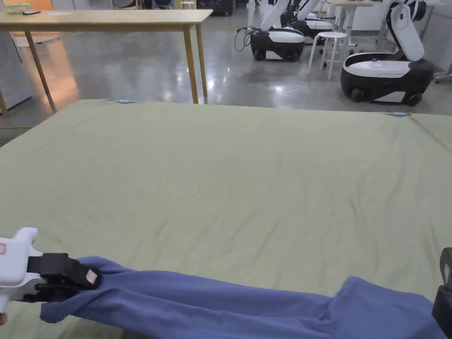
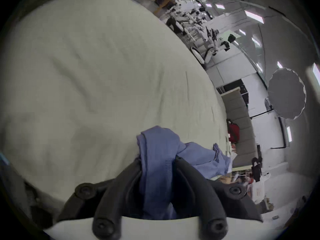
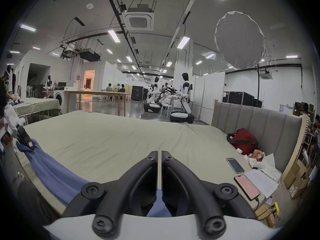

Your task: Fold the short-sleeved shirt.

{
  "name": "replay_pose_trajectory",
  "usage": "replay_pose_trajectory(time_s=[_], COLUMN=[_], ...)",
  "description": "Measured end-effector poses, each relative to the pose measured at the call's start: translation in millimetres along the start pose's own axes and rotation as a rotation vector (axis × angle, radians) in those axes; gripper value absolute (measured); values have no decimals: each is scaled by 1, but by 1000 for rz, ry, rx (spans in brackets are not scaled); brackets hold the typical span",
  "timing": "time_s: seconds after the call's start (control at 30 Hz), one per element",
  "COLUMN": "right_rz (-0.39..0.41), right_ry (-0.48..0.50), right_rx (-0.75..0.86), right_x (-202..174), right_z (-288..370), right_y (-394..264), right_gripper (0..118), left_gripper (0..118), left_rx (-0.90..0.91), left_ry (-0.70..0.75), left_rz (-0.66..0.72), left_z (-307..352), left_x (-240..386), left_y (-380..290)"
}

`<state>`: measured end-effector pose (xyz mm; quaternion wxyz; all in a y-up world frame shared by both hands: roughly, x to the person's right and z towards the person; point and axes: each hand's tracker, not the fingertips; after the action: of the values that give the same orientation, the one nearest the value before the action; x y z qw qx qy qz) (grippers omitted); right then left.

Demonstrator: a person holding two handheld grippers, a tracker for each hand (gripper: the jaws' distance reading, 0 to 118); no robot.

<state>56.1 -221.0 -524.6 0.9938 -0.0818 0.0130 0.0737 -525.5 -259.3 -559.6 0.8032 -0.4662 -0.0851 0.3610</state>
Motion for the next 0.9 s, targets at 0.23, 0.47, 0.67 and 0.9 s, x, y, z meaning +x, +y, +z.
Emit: replay_pose_trajectory(time_s=[0.23,0.47,0.67,0.9], right_rz=[-12,-11,-45,-63], right_ry=[-29,-47,-56,-63], right_rx=[3,-14,-37,-67], right_x=[13,27,45,52], right_z=[1,13,15,16], right_y=[2,-9,-17,-25], right_gripper=[6,6,6,6], left_gripper=[16,16,16,117], left_rx=[30,-20,-102,-236], left_ry=[156,152,206,212], left_rz=[-147,-261,-329,-393], left_z=[0,-67,-160,-244], left_x=[91,180,231,240], left_y=[-17,-47,-75,-97])
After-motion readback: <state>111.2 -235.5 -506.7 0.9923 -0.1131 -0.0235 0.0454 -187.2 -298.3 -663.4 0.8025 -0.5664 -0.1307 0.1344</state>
